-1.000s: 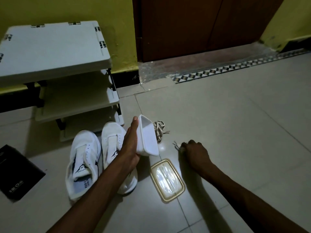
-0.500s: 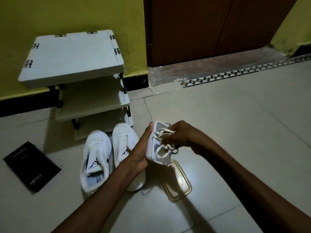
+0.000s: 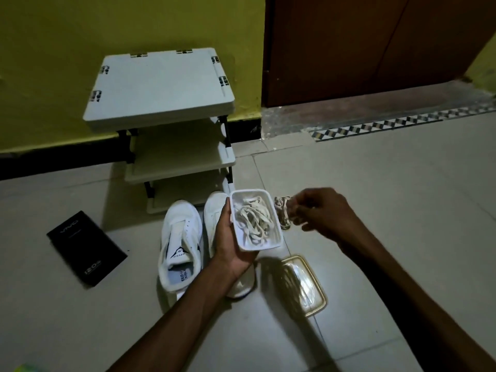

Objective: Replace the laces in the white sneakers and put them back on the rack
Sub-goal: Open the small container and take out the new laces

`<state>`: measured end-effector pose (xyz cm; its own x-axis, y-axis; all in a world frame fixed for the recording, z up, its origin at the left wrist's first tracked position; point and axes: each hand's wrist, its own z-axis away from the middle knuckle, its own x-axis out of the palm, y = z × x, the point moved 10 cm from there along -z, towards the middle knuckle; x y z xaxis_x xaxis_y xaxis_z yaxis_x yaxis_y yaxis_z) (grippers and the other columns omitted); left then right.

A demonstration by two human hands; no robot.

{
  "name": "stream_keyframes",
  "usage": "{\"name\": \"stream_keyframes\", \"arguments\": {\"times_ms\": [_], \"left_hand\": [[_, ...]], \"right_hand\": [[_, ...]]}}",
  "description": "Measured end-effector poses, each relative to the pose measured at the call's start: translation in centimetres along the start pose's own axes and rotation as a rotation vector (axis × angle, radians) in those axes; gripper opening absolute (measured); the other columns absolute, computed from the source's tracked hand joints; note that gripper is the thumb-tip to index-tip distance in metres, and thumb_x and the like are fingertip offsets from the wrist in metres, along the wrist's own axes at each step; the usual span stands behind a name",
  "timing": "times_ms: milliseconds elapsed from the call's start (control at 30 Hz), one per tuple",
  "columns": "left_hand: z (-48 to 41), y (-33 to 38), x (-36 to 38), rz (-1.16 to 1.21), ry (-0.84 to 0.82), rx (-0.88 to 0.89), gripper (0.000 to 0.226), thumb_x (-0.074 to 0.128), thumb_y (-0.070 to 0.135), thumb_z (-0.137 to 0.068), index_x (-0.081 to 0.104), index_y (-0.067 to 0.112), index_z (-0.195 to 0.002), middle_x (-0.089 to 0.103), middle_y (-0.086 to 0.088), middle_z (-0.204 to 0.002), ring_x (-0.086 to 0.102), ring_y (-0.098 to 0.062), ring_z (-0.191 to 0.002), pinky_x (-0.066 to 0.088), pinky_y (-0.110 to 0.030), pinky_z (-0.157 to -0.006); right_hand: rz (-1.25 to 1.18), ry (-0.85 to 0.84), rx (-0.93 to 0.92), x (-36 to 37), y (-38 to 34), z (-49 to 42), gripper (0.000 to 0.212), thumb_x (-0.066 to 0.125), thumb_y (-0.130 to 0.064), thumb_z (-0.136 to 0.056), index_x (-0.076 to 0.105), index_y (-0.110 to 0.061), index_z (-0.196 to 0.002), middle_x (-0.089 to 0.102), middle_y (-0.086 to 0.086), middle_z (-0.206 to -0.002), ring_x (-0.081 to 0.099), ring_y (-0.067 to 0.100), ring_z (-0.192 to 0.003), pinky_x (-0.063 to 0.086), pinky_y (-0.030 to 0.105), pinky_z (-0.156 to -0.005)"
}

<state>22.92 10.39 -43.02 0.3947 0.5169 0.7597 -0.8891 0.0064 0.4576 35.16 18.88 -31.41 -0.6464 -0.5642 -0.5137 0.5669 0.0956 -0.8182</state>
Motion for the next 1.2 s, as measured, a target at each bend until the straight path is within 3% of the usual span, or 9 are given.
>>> {"name": "stream_keyframes", "arguments": {"times_ms": [167, 233, 400, 600, 700, 800, 967, 1133, 1200], "left_hand": [[0.1, 0.8, 1.5, 0.001, -0.073, 0.023, 0.056, 0.043, 0.056, -0.095, 0.064, 0.011, -0.12, 0.067, -0.013, -0.106, 0.065, -0.028, -0.094, 0.052, -0.046, -0.088], [0.1, 0.2, 1.4, -0.026, -0.058, 0.015, 0.052, 0.044, 0.055, -0.095, 0.066, 0.01, -0.112, 0.068, -0.012, -0.102, 0.065, -0.028, -0.091, 0.051, -0.046, -0.09], [0.3, -0.8, 1.1, -0.038, -0.055, 0.005, 0.052, 0.044, 0.053, -0.096, 0.071, 0.009, -0.103, 0.071, -0.012, -0.097, 0.069, -0.026, -0.086, 0.054, -0.044, -0.087], [0.4, -0.4, 0.5, -0.227, -0.001, 0.011, 0.052, 0.048, 0.055, -0.094, 0.067, 0.01, -0.112, 0.072, -0.015, -0.105, 0.07, -0.028, -0.093, 0.055, -0.047, -0.089], [0.4, 0.0, -0.1, -0.303, 0.039, 0.037, 0.057, 0.05, 0.057, -0.092, 0.065, 0.01, -0.12, 0.071, -0.016, -0.11, 0.069, -0.031, -0.099, 0.054, -0.048, -0.091], [0.6, 0.3, -0.6, -0.327, 0.112, 0.049, 0.069, 0.055, 0.066, -0.083, 0.064, 0.012, -0.124, 0.07, -0.018, -0.115, 0.067, -0.035, -0.106, 0.051, -0.055, -0.095], [0.6, 0.8, -0.7, -0.246, 0.115, 0.071, 0.082, 0.065, 0.072, -0.071, 0.061, 0.016, -0.13, 0.065, -0.019, -0.125, 0.063, -0.037, -0.114, 0.048, -0.06, -0.096], [1.3, 0.8, -2.0, -0.215, 0.191, 0.066, 0.073, 0.055, 0.068, -0.081, 0.055, 0.018, -0.135, 0.063, -0.018, -0.126, 0.061, -0.035, -0.115, 0.047, -0.056, -0.099], [1.5, 0.8, -1.7, -0.099, 0.159, 0.05, 0.069, 0.051, 0.065, -0.085, 0.056, 0.016, -0.134, 0.065, -0.018, -0.124, 0.059, -0.034, -0.117, 0.042, -0.056, -0.105]], "right_hand": [[0.692, -0.169, 0.321, 6.2, 13.8, 1.4, 0.092, 0.075, -0.063, -0.07, 0.036, -0.016, -0.139, 0.051, 0.01, -0.129, 0.05, 0.032, -0.119, 0.045, 0.042, -0.096], [0.79, -0.097, 0.299, 7.6, 15.7, 2.8, 0.102, 0.077, -0.065, -0.063, 0.028, -0.019, -0.14, 0.044, 0.01, -0.129, 0.046, 0.034, -0.119, 0.042, 0.046, -0.093], [0.678, 0.006, 0.271, 7.6, 15.5, 2.9, 0.087, 0.083, -0.054, -0.06, 0.039, -0.017, -0.124, 0.049, 0.006, -0.114, 0.053, 0.03, -0.107, 0.043, 0.042, -0.085], [-0.014, 0.039, 0.257, 5.1, 11.6, 1.4, 0.012, 0.069, -0.016, -0.083, 0.07, -0.008, -0.092, 0.069, 0.01, -0.086, 0.066, 0.022, -0.071, 0.061, 0.04, -0.069], [-0.247, 0.163, 0.163, 3.4, 7.4, 1.8, 0.012, 0.06, -0.011, -0.089, 0.07, -0.01, -0.093, 0.069, 0.01, -0.084, 0.062, 0.019, -0.063, 0.059, 0.034, -0.06], [-0.146, 0.267, 0.016, 2.9, 3.6, 2.3, 0.015, 0.061, -0.023, -0.087, 0.071, -0.015, -0.094, 0.069, -0.001, -0.084, 0.067, 0.019, -0.075, 0.058, 0.042, -0.073], [-0.061, 0.226, -0.081, 5.1, 0.1, 2.1, 0.032, 0.062, -0.046, -0.088, 0.073, -0.022, -0.106, 0.071, -0.01, -0.092, 0.066, 0.008, -0.085, 0.055, 0.036, -0.082], [-0.174, 0.079, -0.008, 6.7, -1.9, 0.2, 0.027, 0.053, -0.022, -0.093, 0.071, -0.007, -0.08, 0.071, 0.01, -0.072, 0.069, 0.024, -0.068, 0.058, 0.047, -0.077], [-0.163, 0.017, 0.01, 7.2, -2.7, -0.3, 0.022, 0.054, -0.018, -0.092, 0.073, -0.008, -0.085, 0.072, 0.01, -0.076, 0.068, 0.023, -0.065, 0.06, 0.043, -0.074]]}}
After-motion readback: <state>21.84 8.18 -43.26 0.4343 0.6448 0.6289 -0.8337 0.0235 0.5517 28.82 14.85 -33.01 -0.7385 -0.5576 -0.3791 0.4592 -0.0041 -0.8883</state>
